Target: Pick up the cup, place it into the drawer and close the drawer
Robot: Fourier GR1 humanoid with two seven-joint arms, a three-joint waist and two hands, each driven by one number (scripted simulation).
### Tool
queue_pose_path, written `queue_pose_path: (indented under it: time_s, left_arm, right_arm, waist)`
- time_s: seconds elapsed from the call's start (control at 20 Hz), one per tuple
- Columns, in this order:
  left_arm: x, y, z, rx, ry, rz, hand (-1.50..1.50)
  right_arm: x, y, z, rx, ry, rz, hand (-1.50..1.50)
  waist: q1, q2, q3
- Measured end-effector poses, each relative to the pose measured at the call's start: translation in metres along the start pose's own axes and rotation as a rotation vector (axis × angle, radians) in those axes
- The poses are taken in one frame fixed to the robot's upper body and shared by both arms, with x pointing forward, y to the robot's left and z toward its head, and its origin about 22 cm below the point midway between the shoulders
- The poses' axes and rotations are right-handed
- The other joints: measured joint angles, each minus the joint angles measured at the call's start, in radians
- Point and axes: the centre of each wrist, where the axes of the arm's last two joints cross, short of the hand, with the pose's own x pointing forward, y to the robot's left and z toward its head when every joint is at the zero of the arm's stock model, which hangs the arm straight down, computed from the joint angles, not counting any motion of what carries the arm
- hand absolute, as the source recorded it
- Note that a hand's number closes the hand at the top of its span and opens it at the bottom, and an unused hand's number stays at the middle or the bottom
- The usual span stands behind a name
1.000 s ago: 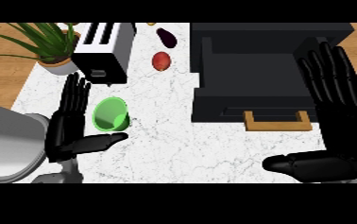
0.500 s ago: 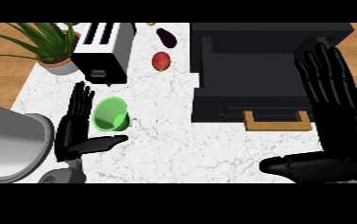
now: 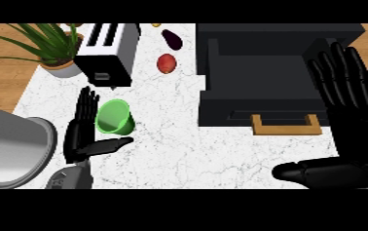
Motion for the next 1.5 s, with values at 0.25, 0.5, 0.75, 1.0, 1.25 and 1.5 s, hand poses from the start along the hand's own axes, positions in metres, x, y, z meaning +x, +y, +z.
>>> queue_pose_path:
  time_s: [0.25, 0.5, 0.75, 1.0, 1.25, 1.5]
  left_arm:
    - [-0.021, 0.016, 0.007, 0.024, 0.028, 0.005, -1.50]
    - [-0.031, 0.027, 0.001, 0.027, 0.048, -0.002, -1.50]
    - [-0.044, 0.027, 0.002, 0.017, 0.060, 0.003, -1.50]
    - [-0.052, 0.021, -0.002, 0.000, 0.051, 0.016, -1.50]
    - [-0.060, 0.019, 0.000, -0.006, 0.046, 0.053, -1.50]
    - [-0.063, 0.019, -0.002, -0.003, 0.047, 0.092, -1.50]
  right_arm:
    - [-0.002, 0.002, 0.004, 0.010, 0.004, -0.006, -1.50]
    - [0.001, 0.000, 0.005, 0.015, 0.006, -0.011, -1.50]
    - [0.002, 0.004, 0.007, 0.021, 0.006, -0.012, -1.50]
    - [0.001, 0.003, 0.011, 0.020, 0.010, -0.015, -1.50]
    - [-0.001, 0.006, 0.012, 0.021, 0.007, -0.014, -1.50]
    - [0.003, 0.002, 0.006, 0.023, 0.004, -0.015, -1.50]
  waist:
    - [-0.002, 0.003, -0.003]
    - [-0.003, 0.003, -0.004]
    - [-0.004, 0.004, -0.005]
    - [-0.005, 0.004, -0.005]
    - [-0.006, 0.005, -0.005]
    - [-0.006, 0.005, -0.005]
